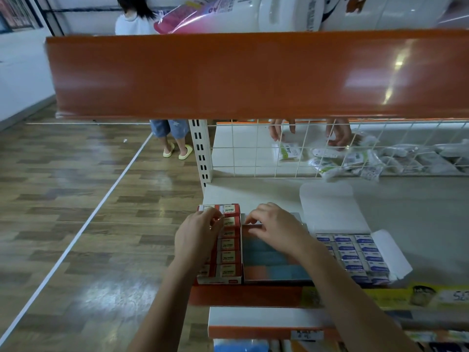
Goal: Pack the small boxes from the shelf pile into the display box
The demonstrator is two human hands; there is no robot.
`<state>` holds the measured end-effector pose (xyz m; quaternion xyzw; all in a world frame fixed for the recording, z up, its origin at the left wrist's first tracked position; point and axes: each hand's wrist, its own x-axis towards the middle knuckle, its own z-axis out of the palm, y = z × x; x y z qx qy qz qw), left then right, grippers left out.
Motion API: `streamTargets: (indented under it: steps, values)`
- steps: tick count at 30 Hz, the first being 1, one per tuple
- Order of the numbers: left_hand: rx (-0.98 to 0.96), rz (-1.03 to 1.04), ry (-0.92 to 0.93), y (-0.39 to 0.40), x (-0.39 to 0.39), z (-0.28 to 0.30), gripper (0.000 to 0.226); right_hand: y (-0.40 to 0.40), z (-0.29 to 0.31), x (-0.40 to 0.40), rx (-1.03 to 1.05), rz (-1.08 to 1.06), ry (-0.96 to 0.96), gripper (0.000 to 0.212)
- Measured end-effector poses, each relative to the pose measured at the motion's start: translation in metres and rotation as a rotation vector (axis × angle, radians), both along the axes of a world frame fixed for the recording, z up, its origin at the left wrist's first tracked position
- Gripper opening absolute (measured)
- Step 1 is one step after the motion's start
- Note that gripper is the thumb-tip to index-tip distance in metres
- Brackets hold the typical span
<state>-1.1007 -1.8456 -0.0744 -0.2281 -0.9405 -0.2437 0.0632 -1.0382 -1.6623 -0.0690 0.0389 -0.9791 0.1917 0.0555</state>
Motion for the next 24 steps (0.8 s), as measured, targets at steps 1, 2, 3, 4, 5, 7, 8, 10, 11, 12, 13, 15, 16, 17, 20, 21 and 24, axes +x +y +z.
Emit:
streamTargets:
  steps: [1,2,3,4,5,7,8,10,11,12,13,15,16,17,20,21,24]
  values:
    - [0.020,-0.013,-0.010,-0.001,0.001,-0.001,0.024,0.000,0.001,0.000,-0.004,-0.003,0.001,0.022]
    - [0.025,-0.030,-0.024,-0.002,0.001,-0.001,0.027,-0.001,0.001,-0.001,-0.009,-0.007,0.002,0.022]
    - [0.015,-0.048,-0.037,-0.003,0.000,-0.001,0.029,-0.001,0.002,-0.001,-0.014,-0.011,0.002,0.021]
    - [-0.004,-0.062,-0.043,-0.004,0.000,-0.001,0.031,-0.001,0.002,-0.001,-0.019,-0.014,0.002,0.021]
    - [-0.026,-0.064,-0.041,-0.003,-0.001,0.000,0.032,-0.001,0.002,-0.001,-0.021,-0.015,0.003,0.021]
    - [-0.057,-0.043,-0.024,-0.002,-0.002,0.001,0.026,-0.002,0.001,-0.001,-0.023,-0.017,0.005,0.021]
    - [-0.064,-0.034,-0.015,0.000,-0.003,0.002,0.023,-0.003,0.001,-0.001,-0.025,-0.018,0.007,0.021]
    - [-0.077,-0.036,-0.003,0.002,-0.004,0.002,0.020,-0.003,0.001,-0.002,-0.029,-0.021,0.010,0.022]
    - [-0.080,-0.042,0.000,0.003,-0.004,0.002,0.020,-0.003,0.001,-0.002,-0.031,-0.025,0.009,0.022]
    - [-0.083,-0.048,0.002,0.004,-0.005,0.001,0.020,-0.004,0.001,-0.002,-0.031,-0.029,0.009,0.022]
    - [-0.088,-0.054,0.006,0.003,-0.004,0.000,0.020,-0.003,0.001,-0.002,-0.028,-0.035,0.010,0.022]
    - [-0.103,-0.066,0.015,0.001,-0.005,0.000,0.021,-0.004,0.002,-0.002,-0.017,-0.049,0.007,0.022]
    - [-0.109,-0.069,0.018,0.000,-0.005,0.001,0.023,-0.003,0.003,-0.001,-0.011,-0.060,0.007,0.023]
    - [-0.112,-0.069,0.019,-0.001,-0.007,0.003,0.026,-0.002,0.005,-0.001,-0.002,-0.072,0.009,0.024]
    - [-0.118,-0.130,0.072,0.009,-0.012,0.014,0.032,0.004,0.011,0.002,0.038,-0.128,0.022,0.026]
    - [-0.116,-0.178,0.095,0.016,-0.013,0.018,0.032,0.008,0.014,0.004,0.050,-0.151,0.024,0.028]
    - [-0.142,-0.353,0.102,0.049,-0.012,0.030,0.036,0.025,0.022,0.014,0.082,-0.249,0.002,0.035]
